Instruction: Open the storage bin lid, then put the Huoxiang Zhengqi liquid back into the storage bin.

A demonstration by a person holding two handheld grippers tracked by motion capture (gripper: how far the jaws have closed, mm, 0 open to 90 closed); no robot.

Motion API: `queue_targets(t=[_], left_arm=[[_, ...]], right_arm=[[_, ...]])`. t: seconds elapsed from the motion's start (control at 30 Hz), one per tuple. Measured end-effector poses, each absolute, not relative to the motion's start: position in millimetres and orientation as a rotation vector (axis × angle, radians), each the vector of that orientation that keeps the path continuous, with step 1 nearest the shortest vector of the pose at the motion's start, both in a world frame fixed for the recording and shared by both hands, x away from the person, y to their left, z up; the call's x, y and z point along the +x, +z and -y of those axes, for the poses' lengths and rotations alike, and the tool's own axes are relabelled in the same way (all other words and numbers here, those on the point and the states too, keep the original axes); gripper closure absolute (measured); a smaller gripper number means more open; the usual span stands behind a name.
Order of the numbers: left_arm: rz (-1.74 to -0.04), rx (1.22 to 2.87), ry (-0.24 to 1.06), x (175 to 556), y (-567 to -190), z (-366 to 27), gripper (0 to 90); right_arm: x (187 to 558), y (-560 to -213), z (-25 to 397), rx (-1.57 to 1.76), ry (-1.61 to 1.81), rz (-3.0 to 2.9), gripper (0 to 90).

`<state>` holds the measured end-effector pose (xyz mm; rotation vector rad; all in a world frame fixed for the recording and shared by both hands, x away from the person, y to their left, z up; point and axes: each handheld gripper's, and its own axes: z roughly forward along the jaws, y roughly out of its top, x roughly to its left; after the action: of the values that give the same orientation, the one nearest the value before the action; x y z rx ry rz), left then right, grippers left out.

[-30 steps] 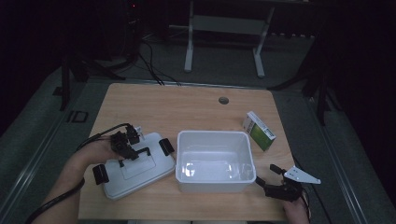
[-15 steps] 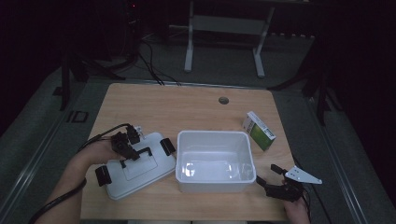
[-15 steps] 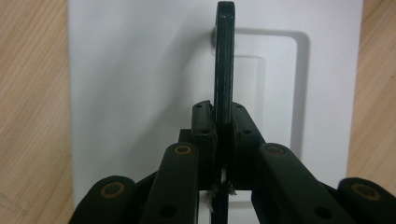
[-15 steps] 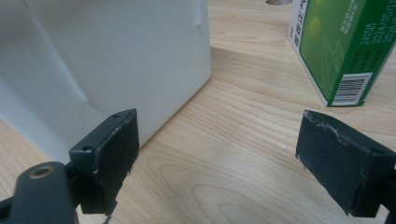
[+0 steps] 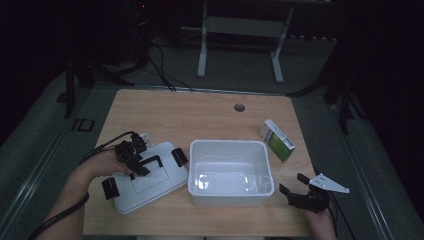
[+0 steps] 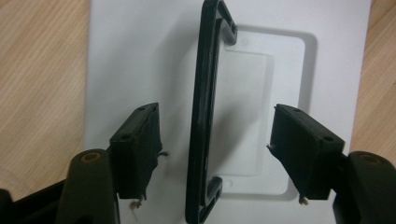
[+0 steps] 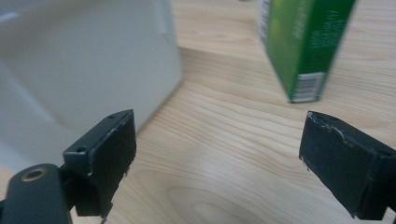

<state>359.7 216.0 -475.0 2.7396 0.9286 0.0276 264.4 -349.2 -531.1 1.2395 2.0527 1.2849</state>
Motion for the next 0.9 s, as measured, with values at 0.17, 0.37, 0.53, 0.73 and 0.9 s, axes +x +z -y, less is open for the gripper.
queue_targets(t=[0.17,0.37,0.53,0.73,0.9], left_arm=[[-0.955,2.732,0.007,359,-477,-218,31.4],[-0.956,2.725,0.013,360,-477,-218,31.4],[-0.954,2.72,0.02,359,-475,-218,31.4],[-0.949,2.723,0.012,358,-474,-217,31.4],[-0.951,2.716,-0.001,359,-474,-218,31.5]], right_arm=[[265,-523,351,1.23,1.236,-2.066,11.5],[270,-518,350,1.217,1.212,-2.153,22.7],[275,-512,352,1.235,1.188,-2.189,28.5],[285,-501,353,1.259,1.155,-2.225,31.1],[296,-490,355,1.266,1.16,-2.217,31.3]])
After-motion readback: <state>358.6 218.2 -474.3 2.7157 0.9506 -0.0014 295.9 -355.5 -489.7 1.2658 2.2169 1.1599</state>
